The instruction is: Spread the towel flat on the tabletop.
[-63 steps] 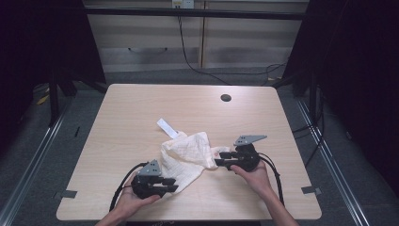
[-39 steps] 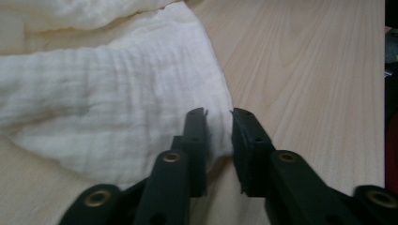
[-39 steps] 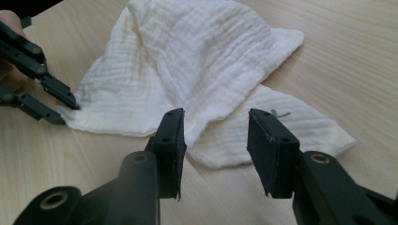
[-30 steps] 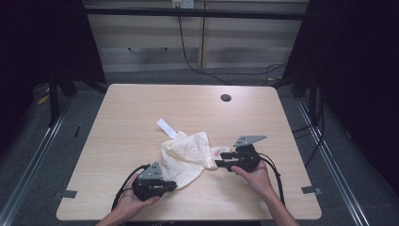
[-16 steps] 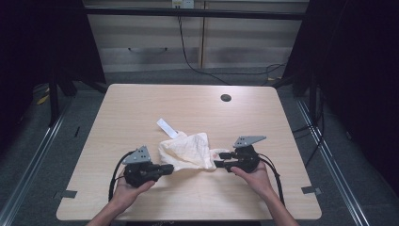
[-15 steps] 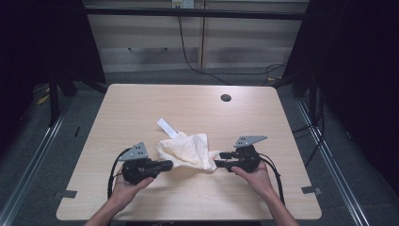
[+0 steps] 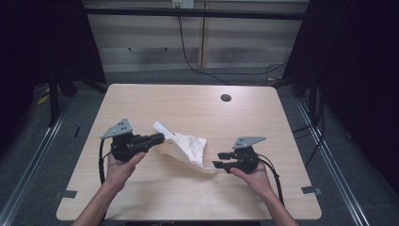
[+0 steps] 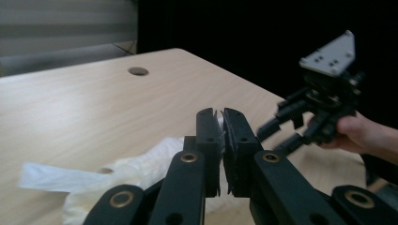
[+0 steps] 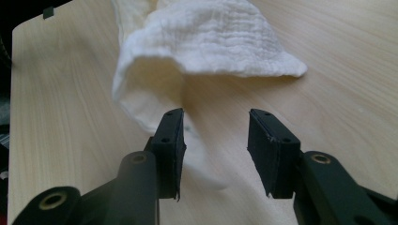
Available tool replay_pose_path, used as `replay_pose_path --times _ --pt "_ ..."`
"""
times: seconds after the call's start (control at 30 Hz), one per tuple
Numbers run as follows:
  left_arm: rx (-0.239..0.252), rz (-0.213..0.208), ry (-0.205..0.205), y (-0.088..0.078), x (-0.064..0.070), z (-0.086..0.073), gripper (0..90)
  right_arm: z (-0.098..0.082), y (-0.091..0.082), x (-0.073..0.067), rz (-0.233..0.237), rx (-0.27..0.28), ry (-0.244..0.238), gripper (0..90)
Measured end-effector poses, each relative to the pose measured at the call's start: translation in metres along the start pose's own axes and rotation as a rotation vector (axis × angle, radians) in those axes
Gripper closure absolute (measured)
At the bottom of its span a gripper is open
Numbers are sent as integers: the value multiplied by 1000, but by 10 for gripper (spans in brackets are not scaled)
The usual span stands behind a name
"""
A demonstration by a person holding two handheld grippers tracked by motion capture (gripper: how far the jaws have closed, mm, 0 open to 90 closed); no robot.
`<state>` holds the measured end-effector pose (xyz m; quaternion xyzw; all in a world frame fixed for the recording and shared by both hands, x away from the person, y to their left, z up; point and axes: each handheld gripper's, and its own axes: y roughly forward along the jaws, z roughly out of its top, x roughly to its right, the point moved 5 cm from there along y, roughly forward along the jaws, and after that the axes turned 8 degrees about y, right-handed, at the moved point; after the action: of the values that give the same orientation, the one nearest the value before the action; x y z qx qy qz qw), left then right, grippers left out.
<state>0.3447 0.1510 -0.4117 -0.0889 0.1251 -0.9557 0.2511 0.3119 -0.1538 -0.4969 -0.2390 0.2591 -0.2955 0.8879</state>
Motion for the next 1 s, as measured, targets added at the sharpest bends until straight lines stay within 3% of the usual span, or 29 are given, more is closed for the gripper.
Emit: replay_pose_path --times 0.03,0.1,0.13,0.17,0.23,0.3,0.37,0.4,0.43,0.57,0.67,0.83,0.9,1.0 --pt "-18 31 -1 0 -10 -2 858 1 -2 0 -5 9 -3 569" --pt "-34 44 -7 2 -14 -6 858 1 -3 0 -3 12 -3 569" --pt "-65 57 -22 6 -22 -18 858 1 -3 -2 -1 11 -13 569" --pt "-65 57 -22 6 -22 -18 858 1 -2 -4 3 10 -19 570" --pt "-86 65 -53 9 -29 -33 858 1 -1 -6 10 6 -25 574" --pt "-129 76 -64 13 -34 -47 858 0 2 -12 26 0 -39 602" --pt "-135 77 -82 14 -39 -54 858 0 8 -24 67 -16 -69 647" --pt "-132 73 -93 13 -40 -55 858 0 8 -24 67 -16 -69 647" --pt "-140 78 -88 13 -42 -57 857 -2 13 -34 106 -27 -88 670" --pt "-150 82 -96 13 -46 -63 857 -5 19 -43 130 -44 -111 710" --pt "-154 79 -100 13 -47 -66 856 -15 29 -52 171 -97 -134 712" --pt "-179 71 -82 17 -45 -70 855 -19 34 -57 184 -108 -163 735" --pt "-180 66 -81 17 -45 -71 855 -18 32 -59 211 -109 -162 748" --pt "-179 66 -86 16 -45 -71 855 -22 36 -56 200 -133 -164 748"
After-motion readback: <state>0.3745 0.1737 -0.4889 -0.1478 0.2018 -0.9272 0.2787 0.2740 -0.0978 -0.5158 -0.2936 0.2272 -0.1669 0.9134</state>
